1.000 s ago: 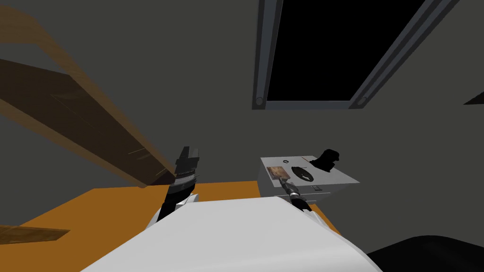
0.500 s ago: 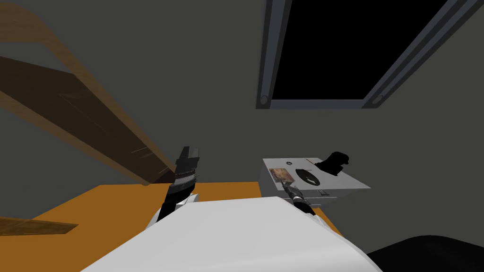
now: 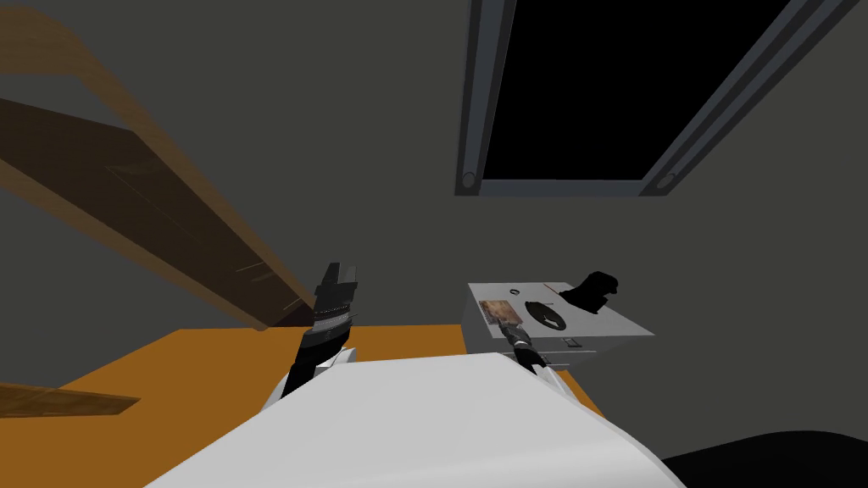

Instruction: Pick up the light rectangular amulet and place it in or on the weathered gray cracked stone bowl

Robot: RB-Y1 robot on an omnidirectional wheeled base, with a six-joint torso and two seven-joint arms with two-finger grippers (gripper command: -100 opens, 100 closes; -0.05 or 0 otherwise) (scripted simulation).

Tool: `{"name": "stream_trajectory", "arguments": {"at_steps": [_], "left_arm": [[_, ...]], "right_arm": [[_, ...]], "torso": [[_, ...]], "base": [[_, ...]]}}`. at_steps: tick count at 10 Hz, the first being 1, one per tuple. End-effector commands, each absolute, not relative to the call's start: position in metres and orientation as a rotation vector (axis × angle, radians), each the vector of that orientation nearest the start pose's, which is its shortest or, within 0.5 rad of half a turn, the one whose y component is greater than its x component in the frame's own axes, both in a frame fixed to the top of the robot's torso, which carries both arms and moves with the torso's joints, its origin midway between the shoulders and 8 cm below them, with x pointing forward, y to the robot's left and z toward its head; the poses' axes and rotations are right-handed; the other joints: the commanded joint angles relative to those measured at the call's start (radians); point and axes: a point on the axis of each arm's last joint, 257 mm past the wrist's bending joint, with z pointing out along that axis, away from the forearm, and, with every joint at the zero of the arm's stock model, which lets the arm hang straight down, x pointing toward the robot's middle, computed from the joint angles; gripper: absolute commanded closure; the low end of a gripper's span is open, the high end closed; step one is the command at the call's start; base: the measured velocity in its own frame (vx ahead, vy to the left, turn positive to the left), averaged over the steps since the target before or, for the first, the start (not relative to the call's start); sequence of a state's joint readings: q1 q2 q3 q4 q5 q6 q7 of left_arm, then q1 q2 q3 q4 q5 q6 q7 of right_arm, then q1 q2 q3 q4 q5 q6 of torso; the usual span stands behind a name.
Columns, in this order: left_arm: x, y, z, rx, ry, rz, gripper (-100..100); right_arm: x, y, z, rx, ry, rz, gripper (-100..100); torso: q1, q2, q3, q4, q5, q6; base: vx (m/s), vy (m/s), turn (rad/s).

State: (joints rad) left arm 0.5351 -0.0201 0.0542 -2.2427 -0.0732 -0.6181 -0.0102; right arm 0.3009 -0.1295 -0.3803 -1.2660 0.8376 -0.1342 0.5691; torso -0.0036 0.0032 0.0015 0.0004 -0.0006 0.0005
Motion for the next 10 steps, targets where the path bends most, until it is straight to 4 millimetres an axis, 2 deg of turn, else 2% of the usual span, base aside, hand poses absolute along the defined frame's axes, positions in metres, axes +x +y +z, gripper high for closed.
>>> {"name": "stream_trajectory", "arguments": {"at_steps": [1,2,6,7,8,10], "left_arm": [[0.326,0.29,0.019,-0.572,0.613,-1.194,0],[0.326,0.29,0.019,-0.572,0.613,-1.194,0],[0.326,0.29,0.019,-0.572,0.613,-1.194,0],[0.326,0.29,0.019,-0.572,0.613,-1.194,0],[0.326,0.29,0.019,-0.572,0.613,-1.194,0],[0.326,0.29,0.019,-0.572,0.612,-1.194,0]], "right_arm": [[0.329,-0.485,-0.448,0.398,1.985,-0.307,-100],[0.33,-0.485,-0.448,0.397,1.985,-0.308,100],[0.33,-0.485,-0.448,0.398,1.985,-0.308,100],[0.33,-0.485,-0.448,0.398,1.985,-0.308,0],[0.319,-0.49,-0.447,0.398,1.985,-0.31,100],[0.301,-0.497,-0.443,0.397,1.985,-0.31,100]], "torso": [[0.0,0.0,0.0,0.0,0.0,0.0],[0.001,-0.002,-0.001,0.0,0.0,0.0],[0.002,-0.004,-0.002,-0.001,0.0,0.0],[0.002,-0.004,-0.002,-0.001,0.0,0.0],[0.002,-0.004,-0.002,-0.001,0.0,0.0],[0.006,-0.005,-0.003,-0.002,0.001,0.0]], "base": [[-0.016,-0.016,0.005],[0.0,0.0,0.0],[0.0,0.0,0.0],[0.0,0.0,0.0],[0.032,0.035,0.004],[0.036,0.068,-0.007]]}}
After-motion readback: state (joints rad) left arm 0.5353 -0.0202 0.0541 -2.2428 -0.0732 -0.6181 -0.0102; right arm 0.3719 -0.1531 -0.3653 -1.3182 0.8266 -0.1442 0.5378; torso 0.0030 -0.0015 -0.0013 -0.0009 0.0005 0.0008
